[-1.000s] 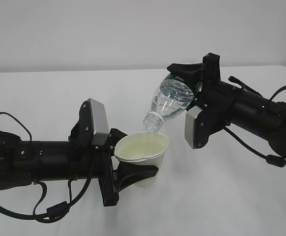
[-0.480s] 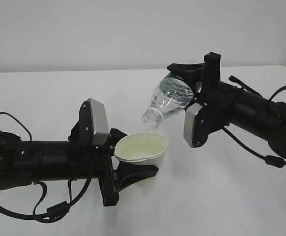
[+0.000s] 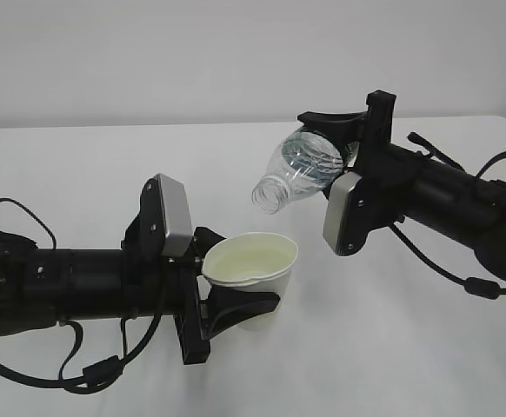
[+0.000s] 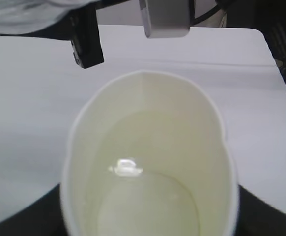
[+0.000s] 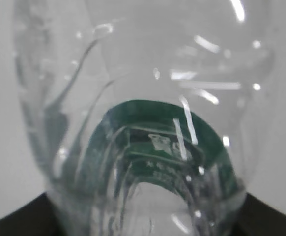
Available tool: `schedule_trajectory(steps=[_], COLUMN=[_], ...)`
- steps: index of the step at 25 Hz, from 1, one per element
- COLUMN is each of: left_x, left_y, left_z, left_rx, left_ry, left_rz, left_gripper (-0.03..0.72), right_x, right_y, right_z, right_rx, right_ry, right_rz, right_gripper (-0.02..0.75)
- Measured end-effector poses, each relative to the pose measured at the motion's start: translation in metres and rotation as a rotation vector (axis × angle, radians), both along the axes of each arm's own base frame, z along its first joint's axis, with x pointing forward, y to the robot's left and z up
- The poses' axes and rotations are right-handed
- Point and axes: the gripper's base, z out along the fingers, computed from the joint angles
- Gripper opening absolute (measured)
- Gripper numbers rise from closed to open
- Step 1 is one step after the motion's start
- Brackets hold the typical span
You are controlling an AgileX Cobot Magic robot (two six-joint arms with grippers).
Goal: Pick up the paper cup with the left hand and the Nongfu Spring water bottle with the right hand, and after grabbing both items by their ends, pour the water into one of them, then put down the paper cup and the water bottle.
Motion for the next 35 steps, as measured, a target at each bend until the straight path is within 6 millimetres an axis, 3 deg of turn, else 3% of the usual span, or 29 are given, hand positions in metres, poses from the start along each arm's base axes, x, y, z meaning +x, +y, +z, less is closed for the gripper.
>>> schedule_trajectory(steps=[35], left_x=[0.0001], left_y=[0.0], left_z=[0.0], left_rx=[0.0], left_ry=[-0.001], left_rz=[0.001], left_gripper=[0.42], right_x=[0.0042], right_y=[-0.0051], right_z=[0.0016], right_rx=[0.414], right_ry=[0.321], right_rz=[-0.068], right_gripper=[0.412])
